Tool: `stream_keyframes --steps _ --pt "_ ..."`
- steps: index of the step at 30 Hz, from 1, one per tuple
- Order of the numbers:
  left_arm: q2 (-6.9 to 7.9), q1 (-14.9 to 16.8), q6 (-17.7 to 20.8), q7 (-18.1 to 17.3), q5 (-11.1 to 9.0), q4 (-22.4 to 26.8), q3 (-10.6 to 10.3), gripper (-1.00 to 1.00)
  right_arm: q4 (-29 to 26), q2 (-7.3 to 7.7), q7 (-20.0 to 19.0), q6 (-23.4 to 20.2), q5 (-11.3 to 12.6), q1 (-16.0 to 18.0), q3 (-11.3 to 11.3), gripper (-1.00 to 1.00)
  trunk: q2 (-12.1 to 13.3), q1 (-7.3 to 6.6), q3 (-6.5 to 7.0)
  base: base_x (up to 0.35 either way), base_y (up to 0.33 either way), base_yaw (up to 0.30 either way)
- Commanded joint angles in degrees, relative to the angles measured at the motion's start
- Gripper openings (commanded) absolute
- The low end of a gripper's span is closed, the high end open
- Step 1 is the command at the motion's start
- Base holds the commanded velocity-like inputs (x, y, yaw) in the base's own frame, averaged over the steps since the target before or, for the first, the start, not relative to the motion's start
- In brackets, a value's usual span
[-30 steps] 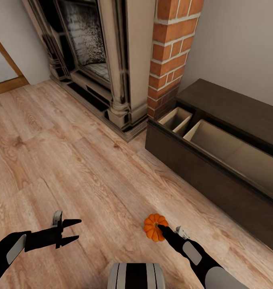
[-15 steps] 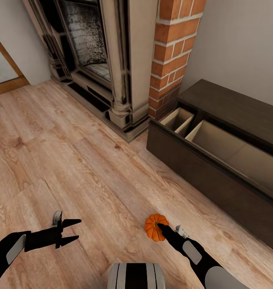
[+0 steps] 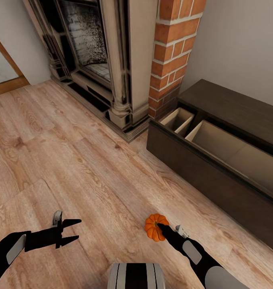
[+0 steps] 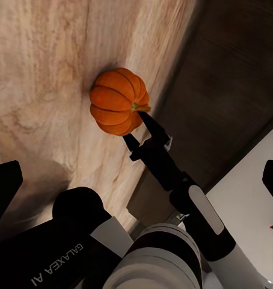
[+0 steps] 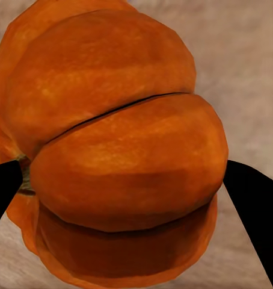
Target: Place each of the two pumpkins and all three candles from the living room inside a cabinet in the living room (use any cabinet), then make sure every cabinet is closed, and position the cauldron so it is next to a table in the living room.
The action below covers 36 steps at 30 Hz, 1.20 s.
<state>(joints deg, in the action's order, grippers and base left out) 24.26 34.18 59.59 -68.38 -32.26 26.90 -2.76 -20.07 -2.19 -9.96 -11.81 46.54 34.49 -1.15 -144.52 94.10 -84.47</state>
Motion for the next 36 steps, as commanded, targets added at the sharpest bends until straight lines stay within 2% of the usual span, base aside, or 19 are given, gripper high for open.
stream_keyframes --steps 1,17,26,36 --pt "-0.01 0.0 0.0 0.0 0.0 0.0 0.0 1.0 0.9 -0.01 1.8 0.1 -0.6 0.0 0.0 -1.0 0.0 0.02 0.0 0.0 0.0 0.0" --pt "0.08 0.0 0.1 -0.1 0.0 0.0 0.0 1.0 0.9 0.02 1.8 0.1 -0.6 0.0 0.2 -1.0 0.0 0.02 0.0 0.0 0.0 0.0" --pt "0.08 0.0 0.1 -0.1 0.0 0.0 0.0 1.0 0.9 0.08 1.5 0.1 -0.3 0.0 0.3 -1.0 0.1 -0.21 1.99 0.0 0.0 0.0" --pt "0.0 0.0 0.1 -0.1 0.0 0.0 0.0 1.0 0.8 0.01 -0.8 0.1 -0.5 0.0 0.2 -1.0 0.3 -0.47 4.21 0.0 0.0 0.0"
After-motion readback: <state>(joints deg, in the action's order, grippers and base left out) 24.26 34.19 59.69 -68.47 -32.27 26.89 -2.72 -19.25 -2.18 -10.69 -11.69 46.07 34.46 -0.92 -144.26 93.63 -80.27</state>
